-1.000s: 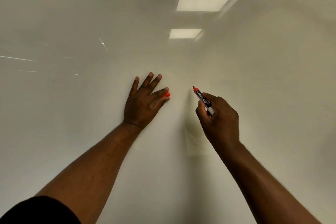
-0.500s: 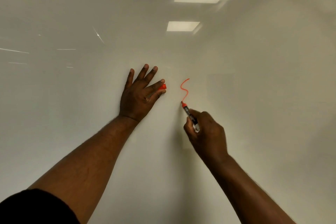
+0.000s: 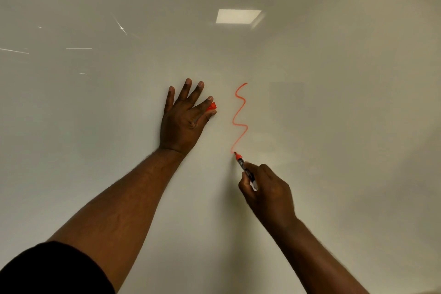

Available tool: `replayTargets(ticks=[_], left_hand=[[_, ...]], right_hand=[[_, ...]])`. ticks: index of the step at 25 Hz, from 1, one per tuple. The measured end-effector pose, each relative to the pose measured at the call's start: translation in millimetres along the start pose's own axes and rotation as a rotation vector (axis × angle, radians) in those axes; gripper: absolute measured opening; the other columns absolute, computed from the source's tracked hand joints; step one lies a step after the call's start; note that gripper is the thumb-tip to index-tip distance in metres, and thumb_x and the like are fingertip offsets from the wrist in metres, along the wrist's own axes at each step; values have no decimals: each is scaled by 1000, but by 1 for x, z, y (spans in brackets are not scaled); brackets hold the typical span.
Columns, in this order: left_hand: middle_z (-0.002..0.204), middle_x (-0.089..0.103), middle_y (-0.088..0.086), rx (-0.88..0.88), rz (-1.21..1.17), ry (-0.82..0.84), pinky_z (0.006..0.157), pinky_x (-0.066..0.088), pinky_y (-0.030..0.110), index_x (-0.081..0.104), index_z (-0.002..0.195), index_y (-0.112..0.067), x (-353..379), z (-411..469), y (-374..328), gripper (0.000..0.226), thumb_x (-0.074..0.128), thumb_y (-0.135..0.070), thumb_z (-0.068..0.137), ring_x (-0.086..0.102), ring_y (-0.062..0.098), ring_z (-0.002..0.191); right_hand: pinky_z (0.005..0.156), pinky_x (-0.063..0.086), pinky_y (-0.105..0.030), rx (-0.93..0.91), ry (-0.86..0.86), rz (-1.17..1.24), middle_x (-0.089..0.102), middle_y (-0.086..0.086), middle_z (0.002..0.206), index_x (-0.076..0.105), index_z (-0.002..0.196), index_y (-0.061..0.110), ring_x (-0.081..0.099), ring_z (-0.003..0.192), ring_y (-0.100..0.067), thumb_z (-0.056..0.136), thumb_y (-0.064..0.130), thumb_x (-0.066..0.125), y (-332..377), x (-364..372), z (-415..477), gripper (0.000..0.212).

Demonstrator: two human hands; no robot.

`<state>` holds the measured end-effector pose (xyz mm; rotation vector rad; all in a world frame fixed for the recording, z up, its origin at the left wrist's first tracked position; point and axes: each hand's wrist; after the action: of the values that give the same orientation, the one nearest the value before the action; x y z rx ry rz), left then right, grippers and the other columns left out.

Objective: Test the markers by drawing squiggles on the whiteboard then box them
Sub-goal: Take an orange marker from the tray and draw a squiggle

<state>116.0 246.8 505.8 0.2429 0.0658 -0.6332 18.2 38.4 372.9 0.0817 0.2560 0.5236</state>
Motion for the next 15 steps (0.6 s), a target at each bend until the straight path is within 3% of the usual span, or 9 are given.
replayTargets(ticks=[4, 9, 12, 15], left_hand=[[145, 50, 9, -11, -34, 31, 120, 18, 53, 68, 123, -17, -3, -24, -5, 35, 67, -34, 92, 35, 28, 143], [147, 47, 9, -32, -63, 109, 120, 18, 52, 68, 122, -17, -9, -57, -13, 34, 65, -33, 92, 32, 29, 144], [149, 45, 7, -28, -74, 194, 122, 15, 47, 67, 123, -18, -18, -87, -16, 34, 61, -35, 94, 30, 27, 145], [147, 47, 5, -92, -98, 273, 123, 13, 44, 69, 120, -19, -29, -122, -28, 34, 56, -38, 95, 32, 25, 145]], right_hand=[[52, 43, -24, 146, -50, -5, 62, 6, 79, 73, 107, 16, 55, 61, -11, 85, 18, 69, -13, -6, -9, 22], [50, 43, -28, -27, 296, 4, 58, 7, 76, 71, 104, 23, 56, 58, -17, 87, 27, 65, 9, 12, -88, 18], [59, 38, -27, 19, 324, 38, 58, 9, 79, 70, 103, 23, 48, 62, -14, 85, 23, 70, 6, 2, -99, 18], [66, 41, -31, 52, 338, 54, 59, 10, 86, 69, 109, 24, 53, 72, -11, 87, 23, 69, 3, -14, -101, 22]])
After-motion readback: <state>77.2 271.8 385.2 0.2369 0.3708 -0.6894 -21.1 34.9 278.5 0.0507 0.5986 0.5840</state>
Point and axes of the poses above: each hand's wrist, its own z-axis towards the middle knuckle, its own x-axis out of the palm, y = z × x
